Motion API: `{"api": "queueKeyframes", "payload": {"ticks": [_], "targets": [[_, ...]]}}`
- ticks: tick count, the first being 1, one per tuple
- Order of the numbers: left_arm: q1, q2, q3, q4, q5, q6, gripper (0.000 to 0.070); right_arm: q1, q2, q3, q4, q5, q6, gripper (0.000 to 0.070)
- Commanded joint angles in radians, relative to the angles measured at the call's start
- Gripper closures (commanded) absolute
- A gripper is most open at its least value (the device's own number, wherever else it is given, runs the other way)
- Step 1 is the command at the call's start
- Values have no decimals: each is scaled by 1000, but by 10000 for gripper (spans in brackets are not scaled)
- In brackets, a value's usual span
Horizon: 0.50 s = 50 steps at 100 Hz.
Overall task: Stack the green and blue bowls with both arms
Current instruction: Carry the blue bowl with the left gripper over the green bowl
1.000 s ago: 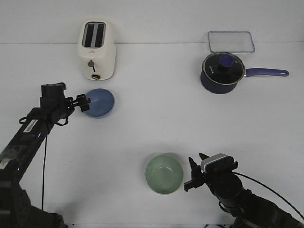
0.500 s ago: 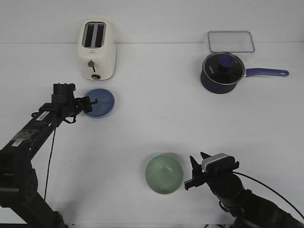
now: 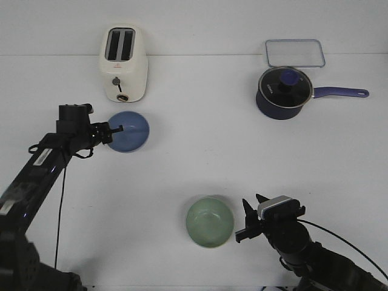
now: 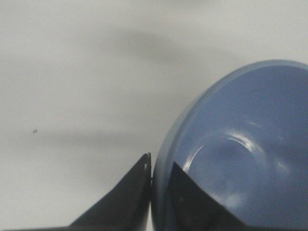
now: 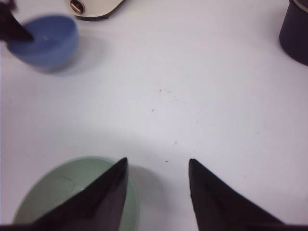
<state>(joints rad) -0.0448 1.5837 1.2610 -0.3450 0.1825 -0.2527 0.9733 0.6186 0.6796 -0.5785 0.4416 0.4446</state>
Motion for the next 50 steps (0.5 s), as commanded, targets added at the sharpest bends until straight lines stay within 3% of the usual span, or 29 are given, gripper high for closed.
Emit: {"api": "queueKeyframes", "payload": {"ticks": [1, 13, 24, 50], "targets": [[-19, -80, 24, -14, 37, 13, 690, 10, 4, 4, 13, 4, -7, 433], [-94, -219, 8, -91, 63, 13, 690, 10, 4, 4, 14, 5, -7, 433], [-229, -322, -54, -129, 63, -2, 690, 10, 4, 4, 18, 13, -8, 433], [-609, -376, -248, -17, -9, -161, 690, 10, 4, 4, 25, 12, -26, 433]]}}
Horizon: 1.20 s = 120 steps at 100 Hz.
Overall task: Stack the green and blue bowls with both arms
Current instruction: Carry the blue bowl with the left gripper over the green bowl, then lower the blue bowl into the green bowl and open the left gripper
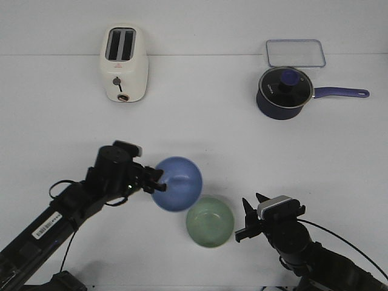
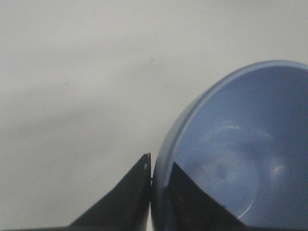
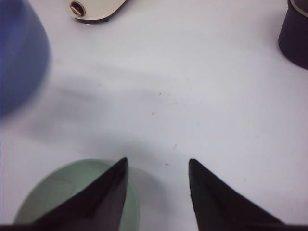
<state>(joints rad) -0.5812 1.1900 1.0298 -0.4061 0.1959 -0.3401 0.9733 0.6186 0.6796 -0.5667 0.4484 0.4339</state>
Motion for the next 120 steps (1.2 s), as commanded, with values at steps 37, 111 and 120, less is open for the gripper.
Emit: {"api": "queueKeyframes", "payload": {"ticks": [37, 111, 120], "targets": [[-296, 195, -51, 163, -95, -126, 689, 9, 4, 4, 13, 6, -16, 433], [-295, -338, -118, -76, -479, -42, 346, 25, -75, 2, -18, 49, -39, 432], [-294, -463, -215, -61, -499, -80, 346, 34, -103, -8, -32, 57, -42, 432]]}}
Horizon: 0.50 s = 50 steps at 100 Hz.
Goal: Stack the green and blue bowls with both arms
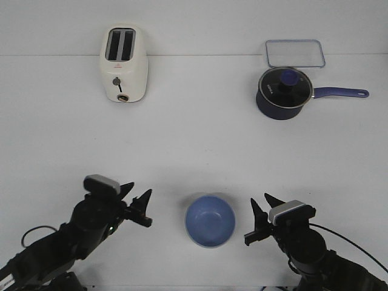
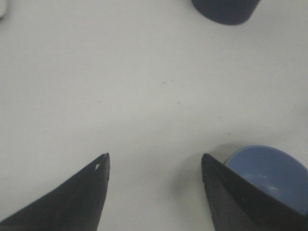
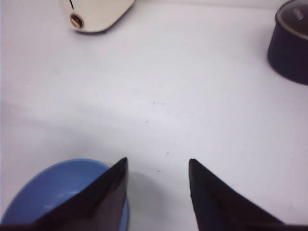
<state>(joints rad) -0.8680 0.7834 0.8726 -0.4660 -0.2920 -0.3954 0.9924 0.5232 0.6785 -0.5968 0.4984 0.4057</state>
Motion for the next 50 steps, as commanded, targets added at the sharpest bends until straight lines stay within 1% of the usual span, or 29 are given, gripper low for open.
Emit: {"api": "queueKeyframes", "payload": {"ticks": [1, 10, 13, 15, 16, 18, 20, 21, 23, 24, 26, 28, 30, 41, 47, 50], "targets": [[-7, -69, -69, 0, -13, -30, 346, 15, -10, -8, -4, 7, -13, 432], [-7, -153, -156, 5, -26, -69, 351, 15, -15, -27, -8, 3, -11, 433], [-7, -171, -178, 5, -26, -70, 372, 15, -15, -34, -8, 3, -10, 441], [-7, -180, -190, 5, -26, -70, 395, 16, -15, -38, -8, 1, -10, 468], [-7, -184, -196, 5, -26, -70, 416, 16, -14, -40, -8, 0, -10, 493], [-7, -191, -205, 3, -26, -69, 469, 16, -13, -42, -9, -3, -10, 568], [-7, -196, -212, 2, -26, -70, 542, 16, -10, -45, -9, -3, -11, 666], [-7, -198, -216, 1, -26, -70, 584, 16, -10, -45, -10, -3, -11, 700], [-7, -201, -219, -4, -26, -70, 674, 16, -8, -47, -9, -5, -11, 700], [-7, -202, -220, -5, -26, -70, 697, 16, -7, -48, -9, -4, -11, 693], [-7, -203, -221, -11, -26, -70, 700, 16, -3, -50, -6, -4, -11, 687], [-7, -203, -221, -11, -26, -67, 685, 15, -1, -50, -3, -4, -11, 688], [-7, -203, -220, -11, -26, -61, 692, 15, 2, -50, -2, -4, -11, 688], [-7, -204, -220, -5, -26, -51, 685, 16, 4, -50, 6, -2, -9, 688], [-7, -212, -219, -4, -26, -51, 685, 16, -1, -50, -1, -9, 24, 688], [-7, -217, -219, -3, -25, -51, 685, 15, -3, -50, 1, -8, 23, 689]]}}
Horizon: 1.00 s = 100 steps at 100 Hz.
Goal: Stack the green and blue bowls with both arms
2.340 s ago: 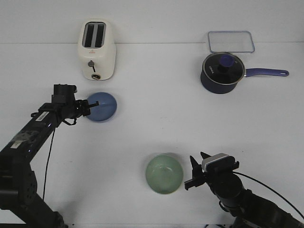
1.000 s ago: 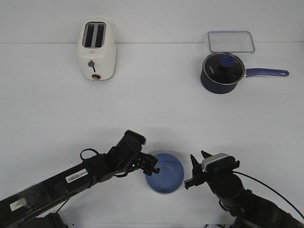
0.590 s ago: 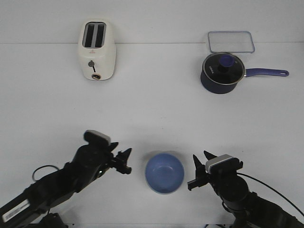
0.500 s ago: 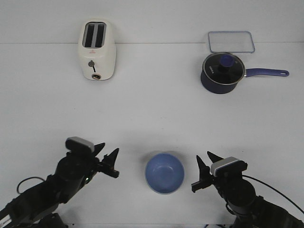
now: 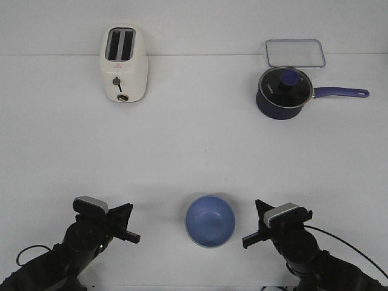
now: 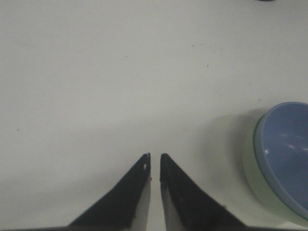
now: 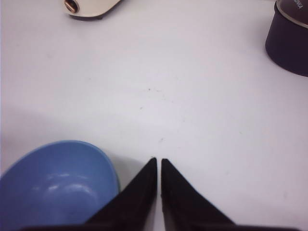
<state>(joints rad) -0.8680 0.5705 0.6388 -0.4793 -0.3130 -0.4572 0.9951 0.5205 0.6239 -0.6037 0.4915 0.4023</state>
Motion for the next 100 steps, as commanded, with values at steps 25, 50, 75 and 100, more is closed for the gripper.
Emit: {"api": "queueKeyframes", "payload": {"ticks": [25, 50, 75, 100], "targets": [[-7, -35, 14, 12, -4, 11, 685, 13, -11, 4, 35, 10, 26, 688], [-6, -71, 14, 14, -5, 11, 685, 13, -11, 4, 35, 10, 26, 688], [306, -242, -154, 195, 79, 310, 685, 13, -11, 4, 35, 10, 26, 688], [748, -490, -498, 434, 208, 420, 685, 13, -11, 4, 35, 10, 26, 689]]}}
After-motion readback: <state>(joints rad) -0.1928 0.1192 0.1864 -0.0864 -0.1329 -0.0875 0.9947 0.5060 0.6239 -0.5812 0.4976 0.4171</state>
